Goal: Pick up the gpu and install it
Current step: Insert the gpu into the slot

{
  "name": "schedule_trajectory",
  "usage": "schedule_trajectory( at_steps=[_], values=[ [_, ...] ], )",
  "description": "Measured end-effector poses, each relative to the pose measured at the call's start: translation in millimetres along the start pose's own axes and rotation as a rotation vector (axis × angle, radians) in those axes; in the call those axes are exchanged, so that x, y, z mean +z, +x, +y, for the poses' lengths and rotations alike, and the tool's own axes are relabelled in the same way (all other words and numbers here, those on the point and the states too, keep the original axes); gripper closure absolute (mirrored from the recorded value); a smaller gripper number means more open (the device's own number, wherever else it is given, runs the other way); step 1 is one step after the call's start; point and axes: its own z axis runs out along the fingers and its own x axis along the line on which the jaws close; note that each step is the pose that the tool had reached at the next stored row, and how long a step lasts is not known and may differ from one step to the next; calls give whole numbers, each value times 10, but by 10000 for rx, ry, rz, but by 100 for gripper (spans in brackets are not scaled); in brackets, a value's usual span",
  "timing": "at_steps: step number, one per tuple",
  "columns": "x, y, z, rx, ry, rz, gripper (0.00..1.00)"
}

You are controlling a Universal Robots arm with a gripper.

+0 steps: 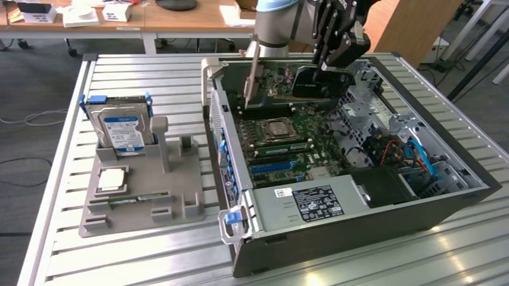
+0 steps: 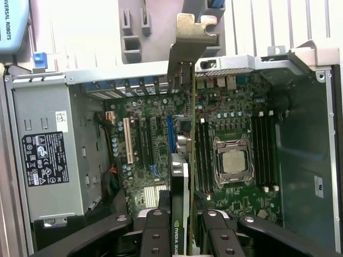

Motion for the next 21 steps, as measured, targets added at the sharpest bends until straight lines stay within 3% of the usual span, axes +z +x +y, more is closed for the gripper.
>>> schedule_trajectory(
  at_steps=[7,21],
  values=[
    [122,4,-2,-1,18,-1,73],
    [163,5,-8,-158,14,-1,73]
  ],
)
